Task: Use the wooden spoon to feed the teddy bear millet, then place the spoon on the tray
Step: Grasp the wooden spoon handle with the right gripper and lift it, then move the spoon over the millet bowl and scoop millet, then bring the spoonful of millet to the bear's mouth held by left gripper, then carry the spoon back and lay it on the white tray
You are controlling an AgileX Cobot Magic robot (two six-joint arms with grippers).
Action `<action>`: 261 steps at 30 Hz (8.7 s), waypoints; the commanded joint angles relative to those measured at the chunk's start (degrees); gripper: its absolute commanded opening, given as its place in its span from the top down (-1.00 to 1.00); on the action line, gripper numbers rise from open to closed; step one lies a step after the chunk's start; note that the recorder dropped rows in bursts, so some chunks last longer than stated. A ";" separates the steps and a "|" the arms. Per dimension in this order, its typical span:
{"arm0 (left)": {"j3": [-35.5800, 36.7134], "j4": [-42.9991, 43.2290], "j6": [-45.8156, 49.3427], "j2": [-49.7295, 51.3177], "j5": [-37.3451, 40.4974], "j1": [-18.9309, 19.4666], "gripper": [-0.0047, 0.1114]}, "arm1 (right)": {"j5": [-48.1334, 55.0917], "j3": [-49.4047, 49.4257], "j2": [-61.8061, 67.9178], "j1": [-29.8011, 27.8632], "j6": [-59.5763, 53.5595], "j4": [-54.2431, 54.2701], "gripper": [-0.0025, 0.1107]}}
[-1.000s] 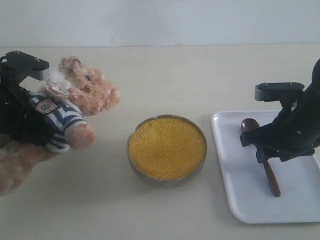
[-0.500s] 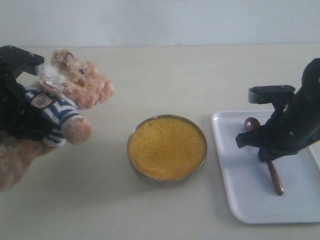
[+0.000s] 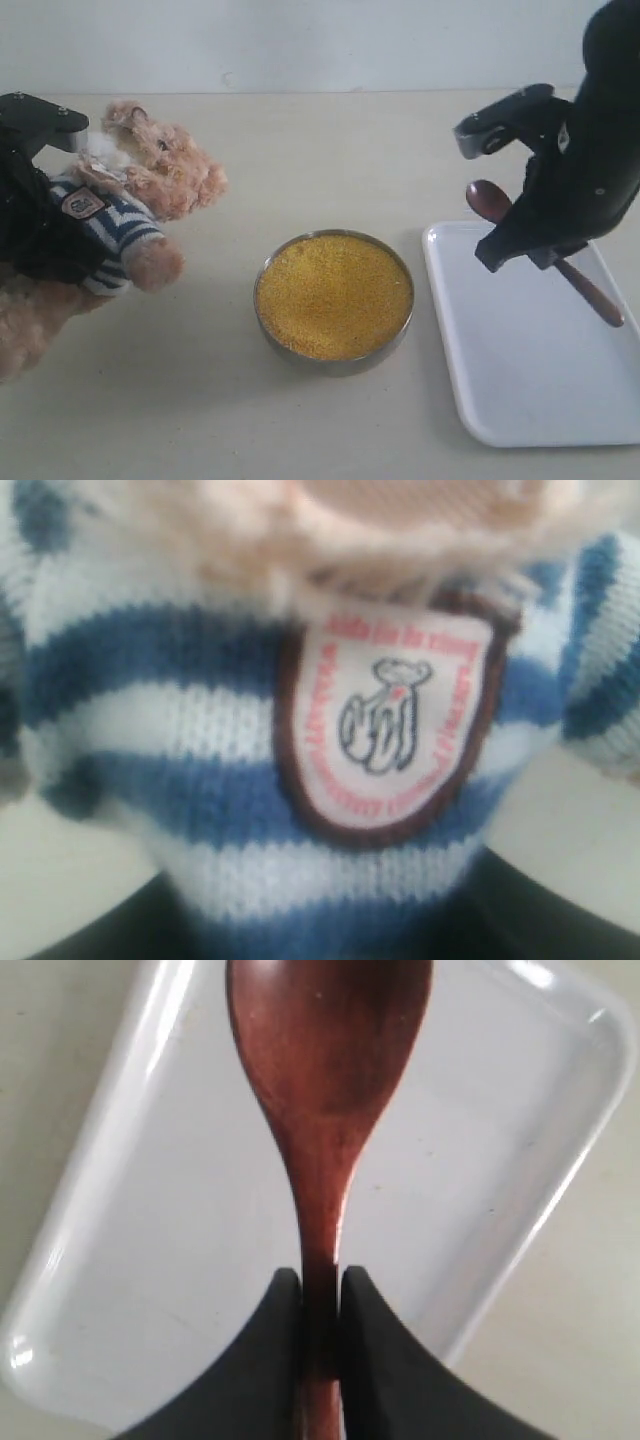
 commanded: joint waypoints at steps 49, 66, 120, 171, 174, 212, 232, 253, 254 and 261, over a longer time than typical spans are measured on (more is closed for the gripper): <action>0.16 -1.64 -0.51 -0.61 0.43 -0.37 0.85 | 14.85 -4.04 19.59 43.00 -4.28 -37.93 0.96; 0.16 -1.64 -0.75 -0.61 0.43 -0.37 0.85 | 14.55 -4.97 19.59 42.89 -4.14 -35.70 0.96; 0.16 -2.44 -0.72 -0.61 -0.36 -0.37 0.85 | 16.25 -19.44 13.49 29.21 -7.30 -6.70 0.96; 2.23 -13.22 13.91 -0.61 -3.39 -6.50 0.85 | 16.25 -46.68 27.82 20.90 -11.78 23.79 0.96; 2.23 -13.22 13.91 -0.61 -3.39 -6.50 0.85 | 16.25 -49.03 29.70 20.90 -11.78 25.26 0.96; 2.23 -2.92 7.50 -1.66 -5.56 -6.50 0.85 | 16.25 -50.64 31.89 12.26 -18.25 56.89 0.96; 2.24 1.28 1.47 -1.96 -7.07 -6.39 0.85 | 16.25 -42.63 25.34 6.71 -26.52 65.03 0.96; 2.24 2.46 -9.72 -1.96 -7.29 0.56 0.85 | 5.82 -14.21 4.95 -3.53 -0.13 8.28 0.96; 2.24 2.47 -9.88 -1.96 -7.29 0.56 0.85 | 3.78 -10.44 4.91 -4.53 1.34 8.17 0.96; 2.24 2.47 -10.76 -1.96 -7.66 0.56 0.85 | -15.87 9.51 4.91 -6.52 12.86 7.26 0.96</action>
